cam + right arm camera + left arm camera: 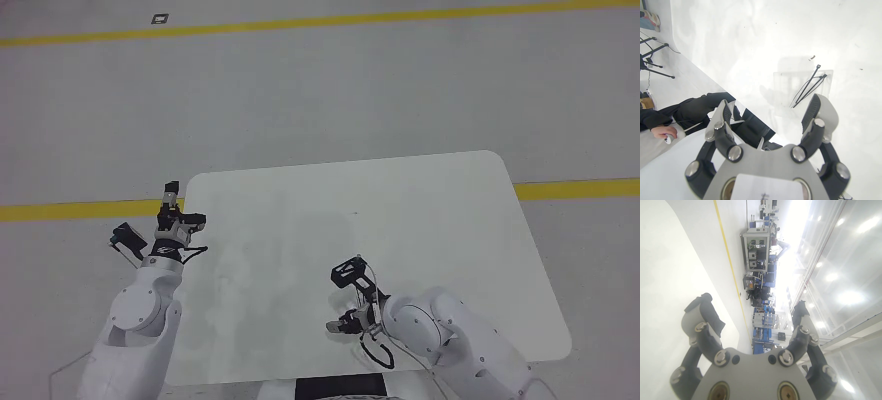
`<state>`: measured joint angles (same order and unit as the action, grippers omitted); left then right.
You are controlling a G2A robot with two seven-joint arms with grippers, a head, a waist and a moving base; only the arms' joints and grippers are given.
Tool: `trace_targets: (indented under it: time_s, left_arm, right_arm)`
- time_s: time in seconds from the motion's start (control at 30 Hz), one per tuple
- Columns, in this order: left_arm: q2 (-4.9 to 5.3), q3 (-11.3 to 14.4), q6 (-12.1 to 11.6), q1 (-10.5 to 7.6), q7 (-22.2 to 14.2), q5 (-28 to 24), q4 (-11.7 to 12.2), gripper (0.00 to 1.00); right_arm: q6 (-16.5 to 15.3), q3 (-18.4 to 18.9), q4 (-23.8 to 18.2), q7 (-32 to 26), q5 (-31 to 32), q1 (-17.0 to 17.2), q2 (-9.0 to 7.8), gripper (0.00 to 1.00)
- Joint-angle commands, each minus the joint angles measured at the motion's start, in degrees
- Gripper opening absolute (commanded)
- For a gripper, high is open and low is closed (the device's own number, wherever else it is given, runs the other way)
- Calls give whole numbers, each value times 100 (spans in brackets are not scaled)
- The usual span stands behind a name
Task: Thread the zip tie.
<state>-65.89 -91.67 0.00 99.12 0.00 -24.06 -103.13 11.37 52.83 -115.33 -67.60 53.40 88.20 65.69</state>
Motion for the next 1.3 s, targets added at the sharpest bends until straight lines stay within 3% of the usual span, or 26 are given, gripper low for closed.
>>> trace_targets:
  time_s: [0.0, 0.33, 0.7, 1.1, 1.27]
  left_arm:
    - [0, 0, 0, 0, 0, 0, 0, 100]
    - [0, 0, 0, 0, 0, 0, 0, 100]
    - [0, 0, 0, 0, 0, 0, 0, 100]
    - [0, 0, 0, 0, 0, 0, 0, 100]
    - [0, 0, 0, 0, 0, 0, 0, 100]
  right_arm:
    - [0, 0, 0, 0, 0, 0, 0, 100]
    - [811, -373, 100, -3, 446, -137, 92, 100]
    - [811, -143, 250, -41, 643, -28, 327, 100]
    - [811, -143, 250, -41, 643, -28, 327, 100]
    - [740, -210, 361, 247, 695, 20, 334, 100]
